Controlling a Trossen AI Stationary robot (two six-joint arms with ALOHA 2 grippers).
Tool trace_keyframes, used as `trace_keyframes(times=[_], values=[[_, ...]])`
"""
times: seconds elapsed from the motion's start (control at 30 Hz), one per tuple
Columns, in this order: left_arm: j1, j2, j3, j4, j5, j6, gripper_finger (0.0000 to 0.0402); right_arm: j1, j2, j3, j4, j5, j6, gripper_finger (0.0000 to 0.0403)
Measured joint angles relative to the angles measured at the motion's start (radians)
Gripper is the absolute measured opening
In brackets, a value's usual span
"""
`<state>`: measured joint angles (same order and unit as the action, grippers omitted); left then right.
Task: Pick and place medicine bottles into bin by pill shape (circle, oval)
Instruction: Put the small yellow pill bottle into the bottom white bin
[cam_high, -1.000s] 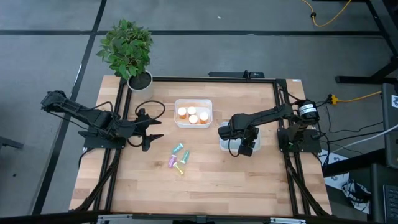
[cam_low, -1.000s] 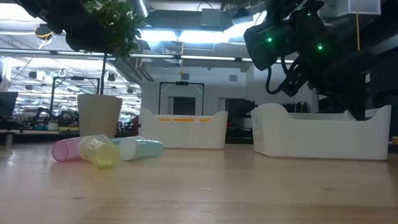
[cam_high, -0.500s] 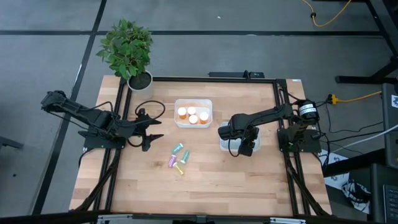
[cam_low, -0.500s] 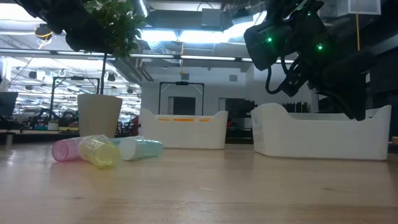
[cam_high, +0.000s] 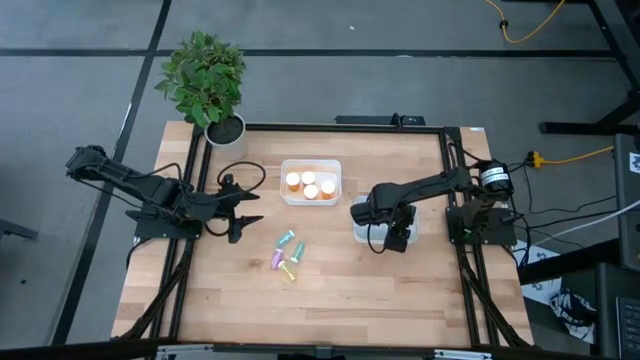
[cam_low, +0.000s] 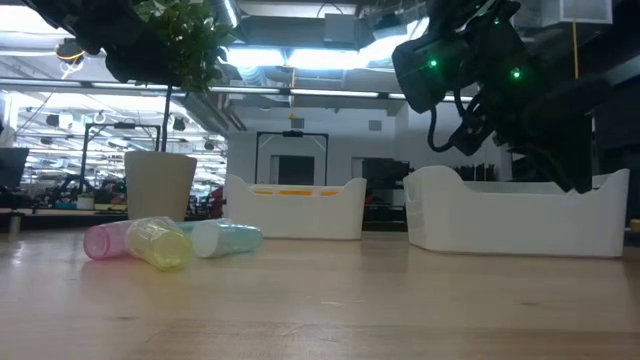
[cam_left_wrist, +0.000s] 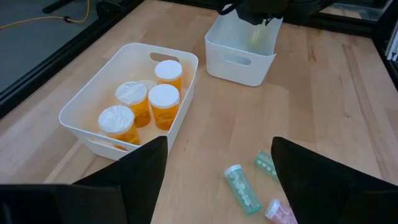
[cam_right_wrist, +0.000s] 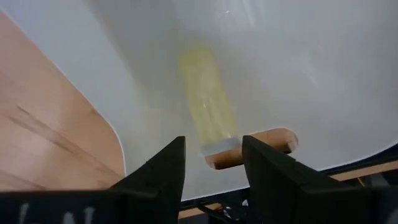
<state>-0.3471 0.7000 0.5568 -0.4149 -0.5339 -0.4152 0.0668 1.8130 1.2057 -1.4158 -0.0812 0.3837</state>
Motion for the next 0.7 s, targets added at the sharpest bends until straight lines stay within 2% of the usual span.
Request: trace_keyframes(times=[0.7], values=[[0.0,0.0,0.0,0.0,0.0,0.0,0.0281,0.03,0.0,0.0,0.011,0.008,-0.048,0.0162]])
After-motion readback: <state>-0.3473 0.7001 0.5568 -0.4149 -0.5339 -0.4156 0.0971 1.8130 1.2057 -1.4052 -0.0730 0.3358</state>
